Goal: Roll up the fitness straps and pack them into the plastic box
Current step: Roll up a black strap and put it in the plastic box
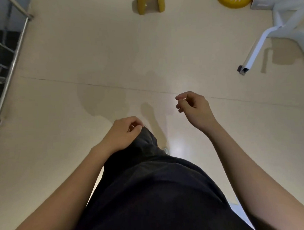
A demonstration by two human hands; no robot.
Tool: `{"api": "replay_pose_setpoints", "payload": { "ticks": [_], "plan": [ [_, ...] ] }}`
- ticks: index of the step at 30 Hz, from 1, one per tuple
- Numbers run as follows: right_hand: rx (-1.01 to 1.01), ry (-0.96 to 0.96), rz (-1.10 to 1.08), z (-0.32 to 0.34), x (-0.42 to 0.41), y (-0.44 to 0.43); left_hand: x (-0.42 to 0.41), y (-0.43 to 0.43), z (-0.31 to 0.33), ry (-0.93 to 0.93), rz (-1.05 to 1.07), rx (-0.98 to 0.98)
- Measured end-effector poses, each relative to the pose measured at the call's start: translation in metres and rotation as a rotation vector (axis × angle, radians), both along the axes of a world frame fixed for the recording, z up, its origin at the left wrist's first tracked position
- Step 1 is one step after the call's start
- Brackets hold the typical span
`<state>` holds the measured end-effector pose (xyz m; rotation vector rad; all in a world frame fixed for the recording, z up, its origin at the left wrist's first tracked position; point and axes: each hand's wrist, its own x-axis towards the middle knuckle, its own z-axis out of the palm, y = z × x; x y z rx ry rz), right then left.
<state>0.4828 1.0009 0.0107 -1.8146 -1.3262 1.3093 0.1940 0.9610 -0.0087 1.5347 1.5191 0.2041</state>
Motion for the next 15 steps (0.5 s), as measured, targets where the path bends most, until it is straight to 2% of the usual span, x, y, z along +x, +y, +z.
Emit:
{"api": "replay_pose_setpoints", "payload": {
  "ticks": [8,15],
  "plan": [
    [0.040,-0.056,0.049,-0.001,0.021,0.239,0.044,0.225,-0.021,-0.042,0.052,-0.010],
    [-0.049,-0.100,0.055,0.002,0.070,0.386,0.102,0.451,0.013,-0.104,0.063,0.069]
  ]
}}
